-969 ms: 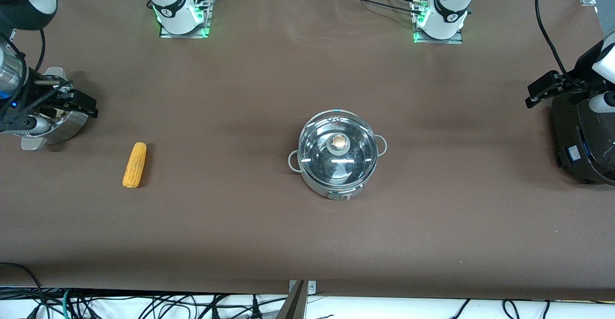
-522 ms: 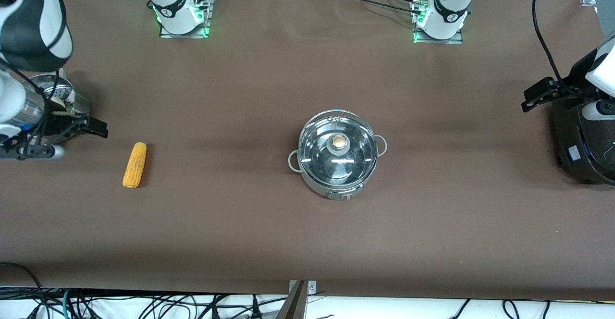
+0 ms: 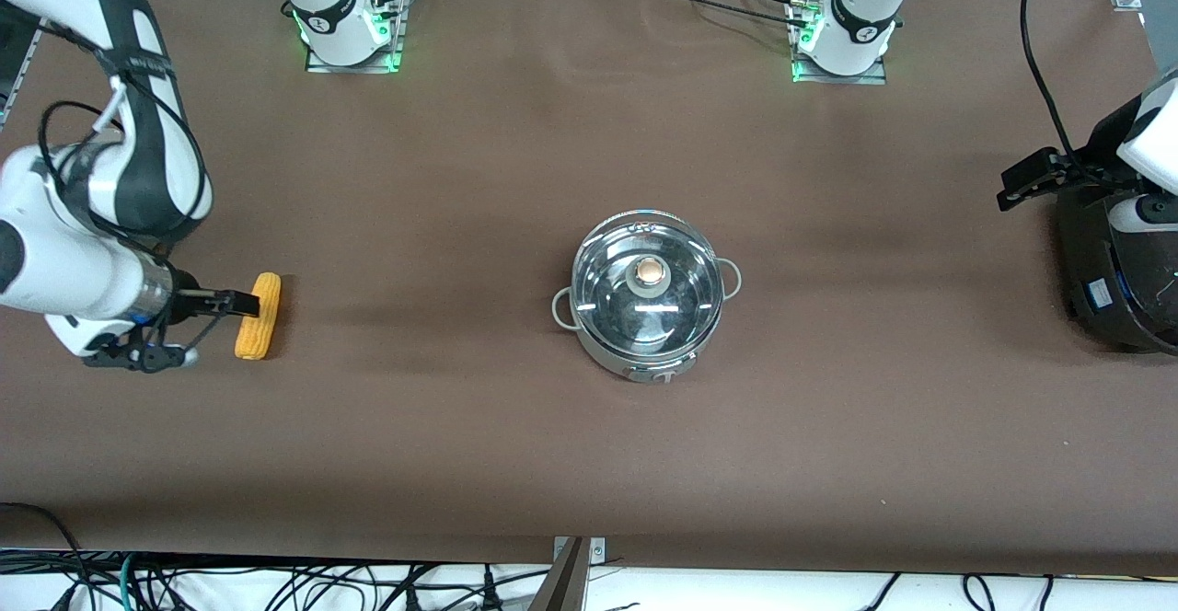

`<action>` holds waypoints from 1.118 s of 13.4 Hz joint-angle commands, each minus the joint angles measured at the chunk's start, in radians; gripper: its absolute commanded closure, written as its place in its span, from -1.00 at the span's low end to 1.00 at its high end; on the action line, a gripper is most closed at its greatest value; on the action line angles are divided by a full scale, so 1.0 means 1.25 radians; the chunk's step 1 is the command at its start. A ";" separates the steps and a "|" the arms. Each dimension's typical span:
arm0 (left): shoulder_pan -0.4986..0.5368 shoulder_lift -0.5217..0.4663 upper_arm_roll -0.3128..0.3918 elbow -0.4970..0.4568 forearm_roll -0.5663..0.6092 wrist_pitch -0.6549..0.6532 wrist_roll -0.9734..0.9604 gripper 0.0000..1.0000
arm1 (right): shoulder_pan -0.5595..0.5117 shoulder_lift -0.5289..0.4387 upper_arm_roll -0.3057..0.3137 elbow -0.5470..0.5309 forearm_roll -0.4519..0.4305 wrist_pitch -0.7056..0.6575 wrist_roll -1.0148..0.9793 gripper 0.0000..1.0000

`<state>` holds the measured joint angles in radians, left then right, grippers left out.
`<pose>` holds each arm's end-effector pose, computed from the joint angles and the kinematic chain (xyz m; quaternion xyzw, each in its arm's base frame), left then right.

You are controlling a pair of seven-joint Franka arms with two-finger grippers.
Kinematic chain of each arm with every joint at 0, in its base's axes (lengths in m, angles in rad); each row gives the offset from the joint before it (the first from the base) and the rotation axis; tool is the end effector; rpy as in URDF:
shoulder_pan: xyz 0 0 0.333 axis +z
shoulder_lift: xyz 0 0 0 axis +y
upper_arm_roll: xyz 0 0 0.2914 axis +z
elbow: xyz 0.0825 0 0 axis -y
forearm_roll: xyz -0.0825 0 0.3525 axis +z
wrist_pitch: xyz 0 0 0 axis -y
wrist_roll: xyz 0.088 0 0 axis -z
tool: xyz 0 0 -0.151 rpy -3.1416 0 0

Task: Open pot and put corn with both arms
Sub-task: 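Reach the right gripper to the corn while the left gripper reaches the lid knob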

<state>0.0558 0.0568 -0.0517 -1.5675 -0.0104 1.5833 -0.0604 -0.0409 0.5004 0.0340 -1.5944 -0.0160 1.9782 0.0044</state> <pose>0.5370 0.0013 0.5283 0.9992 0.0324 -0.0206 0.0061 0.6285 -0.0078 0.2841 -0.9983 0.0037 0.0581 0.0012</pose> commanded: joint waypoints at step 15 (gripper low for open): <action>-0.268 0.303 -0.024 0.245 -0.096 -0.001 -0.392 -1.00 | -0.065 0.130 0.006 -0.026 0.008 0.102 -0.017 -1.00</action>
<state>-0.2214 0.3313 -0.0927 -1.3925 -0.1136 1.5949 -0.4644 -0.1087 0.6570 0.0301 -1.6162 -0.0090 2.0796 0.0011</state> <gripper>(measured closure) 0.000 0.000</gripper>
